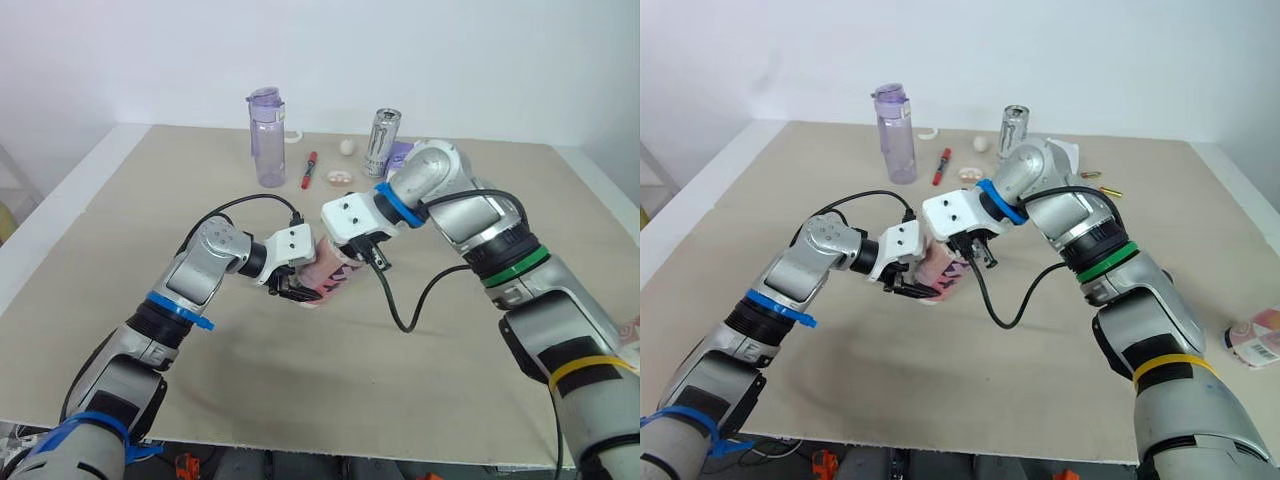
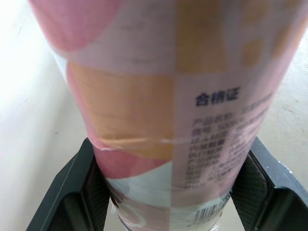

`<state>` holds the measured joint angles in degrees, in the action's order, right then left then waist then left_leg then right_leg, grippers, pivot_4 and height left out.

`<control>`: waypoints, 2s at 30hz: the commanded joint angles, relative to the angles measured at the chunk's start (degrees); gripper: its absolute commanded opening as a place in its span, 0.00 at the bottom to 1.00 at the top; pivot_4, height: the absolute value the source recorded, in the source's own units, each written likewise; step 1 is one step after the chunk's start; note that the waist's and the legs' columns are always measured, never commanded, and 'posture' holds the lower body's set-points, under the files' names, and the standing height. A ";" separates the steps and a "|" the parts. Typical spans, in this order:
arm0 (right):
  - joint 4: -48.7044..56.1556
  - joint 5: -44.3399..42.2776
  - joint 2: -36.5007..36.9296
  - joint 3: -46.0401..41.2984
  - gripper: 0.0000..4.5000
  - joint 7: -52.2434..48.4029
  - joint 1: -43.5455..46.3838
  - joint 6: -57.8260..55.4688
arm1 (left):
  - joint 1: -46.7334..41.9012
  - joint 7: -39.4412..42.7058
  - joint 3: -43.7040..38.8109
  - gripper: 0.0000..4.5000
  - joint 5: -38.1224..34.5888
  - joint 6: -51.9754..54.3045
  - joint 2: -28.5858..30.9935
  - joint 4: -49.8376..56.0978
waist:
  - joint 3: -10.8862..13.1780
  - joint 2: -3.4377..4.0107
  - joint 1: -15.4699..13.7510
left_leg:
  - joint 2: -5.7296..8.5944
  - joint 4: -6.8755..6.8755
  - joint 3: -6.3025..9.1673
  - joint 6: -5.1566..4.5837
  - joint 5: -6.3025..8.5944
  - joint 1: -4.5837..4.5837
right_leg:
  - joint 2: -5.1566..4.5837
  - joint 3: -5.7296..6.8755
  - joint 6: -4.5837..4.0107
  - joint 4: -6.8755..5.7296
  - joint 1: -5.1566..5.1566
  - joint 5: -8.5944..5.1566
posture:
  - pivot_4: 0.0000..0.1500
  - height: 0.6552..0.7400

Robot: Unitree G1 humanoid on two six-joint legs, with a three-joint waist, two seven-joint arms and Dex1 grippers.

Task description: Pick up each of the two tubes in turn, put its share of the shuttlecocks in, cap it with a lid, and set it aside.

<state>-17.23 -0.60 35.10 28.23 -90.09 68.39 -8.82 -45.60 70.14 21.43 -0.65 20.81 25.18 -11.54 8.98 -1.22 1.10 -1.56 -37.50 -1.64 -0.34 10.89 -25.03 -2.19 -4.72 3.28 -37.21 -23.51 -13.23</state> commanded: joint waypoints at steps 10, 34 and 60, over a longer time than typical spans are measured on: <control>21.15 -21.22 15.35 -31.77 0.03 9.72 -23.00 -23.86 | 8.61 -6.52 -9.59 0.69 -9.46 -6.41 -6.13 -0.61 | 0.03 -0.05 -0.15 | 0.05 0.05 -0.10 0.00 0.01 -0.09 | -0.36 0.26 0.11 0.14 0.06 -0.13 | 1.00 1.00; 22.22 -22.33 25.57 -46.84 0.03 17.58 -56.59 -20.18 | 17.29 -6.50 -4.28 0.69 -7.56 -23.50 -11.58 -3.65 | 0.12 -0.01 0.06 | 0.31 0.07 -0.02 -0.05 0.22 -0.24 | -0.15 0.30 0.58 0.14 0.18 -0.43 | 1.00 1.00; -8.79 -9.03 41.06 -39.30 0.99 5.61 -60.82 2.69 | 16.25 -3.83 -2.35 0.69 -8.75 -16.17 -9.75 -2.72 | 0.02 0.16 0.14 | 0.26 0.13 -0.04 -0.05 0.23 -0.02 | -0.03 0.25 0.89 0.13 0.31 -0.66 | 1.00 1.00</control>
<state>-24.03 -10.43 73.85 -11.18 -82.68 5.91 -8.65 -30.71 65.49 17.88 -9.63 2.72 14.61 -14.81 9.00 -1.06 1.24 -1.30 -37.38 -1.68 -0.39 11.12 -25.05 -2.22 -4.47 4.17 -37.08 -23.20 -13.88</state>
